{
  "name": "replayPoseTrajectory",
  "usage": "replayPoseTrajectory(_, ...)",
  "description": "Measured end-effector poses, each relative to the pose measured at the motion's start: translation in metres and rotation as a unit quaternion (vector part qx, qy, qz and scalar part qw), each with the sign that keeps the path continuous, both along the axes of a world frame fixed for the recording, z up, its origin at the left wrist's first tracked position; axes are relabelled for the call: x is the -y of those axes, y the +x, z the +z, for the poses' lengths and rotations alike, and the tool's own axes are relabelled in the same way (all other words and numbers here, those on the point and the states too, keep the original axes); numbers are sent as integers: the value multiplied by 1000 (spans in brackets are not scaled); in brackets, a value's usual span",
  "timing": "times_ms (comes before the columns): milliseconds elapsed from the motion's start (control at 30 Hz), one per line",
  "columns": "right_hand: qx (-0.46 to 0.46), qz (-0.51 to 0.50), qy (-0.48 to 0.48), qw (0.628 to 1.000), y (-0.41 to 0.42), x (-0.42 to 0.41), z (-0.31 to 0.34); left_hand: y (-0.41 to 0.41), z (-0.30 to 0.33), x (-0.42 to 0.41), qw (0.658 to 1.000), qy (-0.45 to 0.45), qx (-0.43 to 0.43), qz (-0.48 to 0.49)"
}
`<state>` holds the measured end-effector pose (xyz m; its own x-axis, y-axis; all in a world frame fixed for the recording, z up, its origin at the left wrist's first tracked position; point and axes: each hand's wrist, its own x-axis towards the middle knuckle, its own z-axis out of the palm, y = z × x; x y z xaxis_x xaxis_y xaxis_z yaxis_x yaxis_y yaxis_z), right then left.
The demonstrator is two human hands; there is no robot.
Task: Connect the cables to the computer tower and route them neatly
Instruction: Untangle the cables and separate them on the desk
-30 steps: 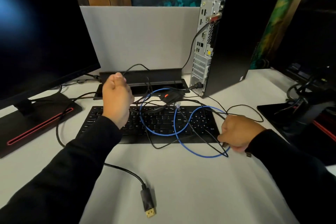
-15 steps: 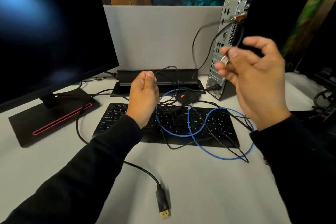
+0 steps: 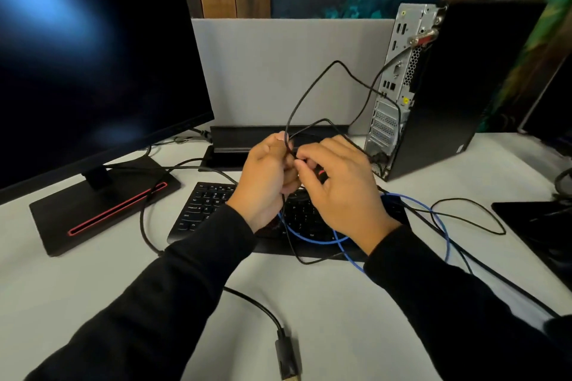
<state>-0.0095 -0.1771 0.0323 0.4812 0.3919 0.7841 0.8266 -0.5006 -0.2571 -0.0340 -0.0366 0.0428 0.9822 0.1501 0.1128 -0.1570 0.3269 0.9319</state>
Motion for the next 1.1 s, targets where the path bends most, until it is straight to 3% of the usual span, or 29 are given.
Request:
replayPoseTrajectory(67, 19, -70, -26, 997, 3, 0, -4, 3, 0, -3, 999, -33, -6, -20)
replayPoseTrajectory(167, -46, -99, 21, 994, 8, 4, -11, 1, 1, -4, 997, -59, -18, -55)
replayPoseTrajectory(400, -209, 64, 108, 970, 7, 17, -4, 0, 3, -2, 992, -96, -38, -76)
replayPoseTrajectory(500, -288, 107, 174, 935, 3, 23, 6, 2, 2, -4, 989, -120, -48, -67)
replayPoseTrajectory(600, -355, 135, 146, 914, -2, 38, 7, 4, 5, -12, 987, -141, -44, -63)
replayPoseTrajectory(767, -306, -34, 22, 951, 18, 88, -9, 7, 18, -50, 984, -176, -14, 17)
replayPoseTrajectory(833, -265, -131, -90, 951, 39, 115, -19, 8, 22, -63, 982, -181, -7, 47)
replayPoseTrajectory(933, -242, -305, -204, 898, 63, 154, -31, 6, 27, -74, 983, -169, 6, 72)
replayPoseTrajectory(1100, -265, -449, -225, 823, 73, 173, -29, 6, 28, -72, 988, -131, 14, 79)
